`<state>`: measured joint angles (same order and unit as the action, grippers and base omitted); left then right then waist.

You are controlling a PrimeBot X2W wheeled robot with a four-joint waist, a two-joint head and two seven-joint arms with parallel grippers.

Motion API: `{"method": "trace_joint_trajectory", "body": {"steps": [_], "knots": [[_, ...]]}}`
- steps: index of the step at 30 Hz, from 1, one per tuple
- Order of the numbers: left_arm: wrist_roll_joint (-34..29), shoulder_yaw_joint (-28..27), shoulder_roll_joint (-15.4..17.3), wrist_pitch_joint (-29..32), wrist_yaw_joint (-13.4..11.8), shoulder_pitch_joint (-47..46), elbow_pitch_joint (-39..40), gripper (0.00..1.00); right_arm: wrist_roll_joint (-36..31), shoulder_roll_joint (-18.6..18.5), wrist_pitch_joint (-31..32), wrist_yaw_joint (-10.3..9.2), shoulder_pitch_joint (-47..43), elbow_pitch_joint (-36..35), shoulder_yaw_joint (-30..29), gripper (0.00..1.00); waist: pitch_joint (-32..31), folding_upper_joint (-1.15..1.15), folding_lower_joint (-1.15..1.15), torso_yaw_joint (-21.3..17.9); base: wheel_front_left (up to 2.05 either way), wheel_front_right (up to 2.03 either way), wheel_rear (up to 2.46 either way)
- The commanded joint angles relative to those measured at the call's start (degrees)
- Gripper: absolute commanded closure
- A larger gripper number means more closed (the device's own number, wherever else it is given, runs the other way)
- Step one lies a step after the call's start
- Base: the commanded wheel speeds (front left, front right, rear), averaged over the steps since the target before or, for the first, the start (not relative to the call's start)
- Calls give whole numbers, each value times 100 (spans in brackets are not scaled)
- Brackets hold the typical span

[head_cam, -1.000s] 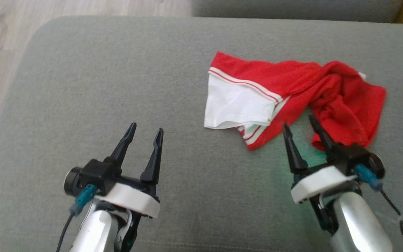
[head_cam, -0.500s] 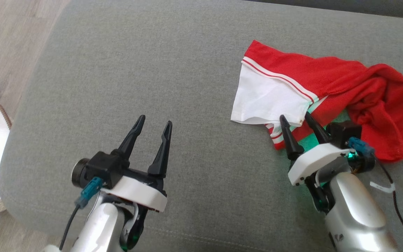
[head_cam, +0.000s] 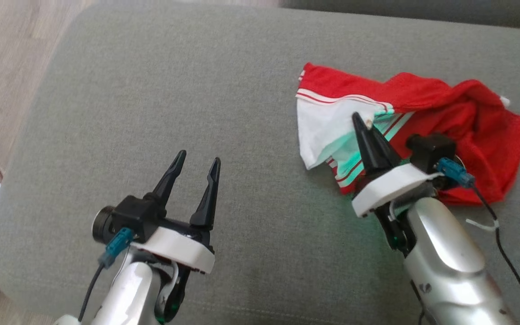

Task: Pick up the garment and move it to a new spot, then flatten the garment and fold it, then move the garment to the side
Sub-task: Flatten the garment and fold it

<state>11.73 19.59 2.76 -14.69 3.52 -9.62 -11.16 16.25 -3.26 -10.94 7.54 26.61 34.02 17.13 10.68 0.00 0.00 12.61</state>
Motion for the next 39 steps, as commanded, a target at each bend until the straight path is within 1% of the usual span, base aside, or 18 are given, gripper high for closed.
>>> {"method": "trace_joint_trajectory", "body": {"steps": [1,4,8,13,14,17,20,21,22,24,25,27,30,34,39], "knots": [[-7,-191,12,-30,2,-151,166,0,42,38,-60,-5,227,-281,180,100,-87,0,0,-53,0,0,0],[19,-162,12,-30,2,-105,162,0,170,38,78,-5,354,-651,250,100,-214,0,0,-72,0,0,0],[42,-139,12,-30,-16,-62,200,0,64,25,439,-5,595,-915,167,100,-212,0,0,-49,0,0,0],[63,-109,12,-30,-14,-92,267,0,-86,-297,946,-5,1189,-1098,-66,100,-4,0,0,55,0,0,0],[72,-98,12,-30,-13,-136,281,0,-81,-509,1147,-5,1515,-1070,-146,100,107,0,0,114,0,0,0],[89,-54,12,-30,-7,-217,294,0,-47,-841,1393,-5,2044,-820,-243,100,267,0,0,215,0,0,0],[128,-5,12,-30,-20,-298,304,0,83,-1084,1570,-5,2582,-260,-426,100,395,0,0,306,0,0,0],[143,11,12,-30,-23,-325,308,0,44,-1192,1560,-5,2771,-42,-453,52,441,0,0,334,0,0,0],[157,26,12,-30,-26,-353,311,0,-14,-1298,1554,-5,2944,209,-461,0,472,0,0,358,0,0,0],[190,65,12,-30,-35,-403,308,0,-91,-1458,1494,-5,3263,807,-736,0,512,0,0,402,0,0,0],[190,65,12,-30,-35,-403,308,0,-91,-1458,1494,-5,3263,807,-736,0,512,0,0,402,0,0,0],[243,98,12,-30,-60,-447,307,0,-257,-1544,1361,-5,3502,1333,-1006,0,515,0,0,436,0,0,0],[273,95,12,-30,-106,-483,300,0,-486,-1535,1082,-5,3693,1841,-1081,0,482,0,0,414,0,0,0],[217,-4,12,-30,-117,-453,264,0,-577,-1359,709,-5,3641,2169,-802,0,362,0,0,221,0,0,0],[136,-175,12,-30,-83,-417,268,0,-362,-1168,203,-5,3351,2142,-324,0,131,0,0,-148,0,0,0]]}}
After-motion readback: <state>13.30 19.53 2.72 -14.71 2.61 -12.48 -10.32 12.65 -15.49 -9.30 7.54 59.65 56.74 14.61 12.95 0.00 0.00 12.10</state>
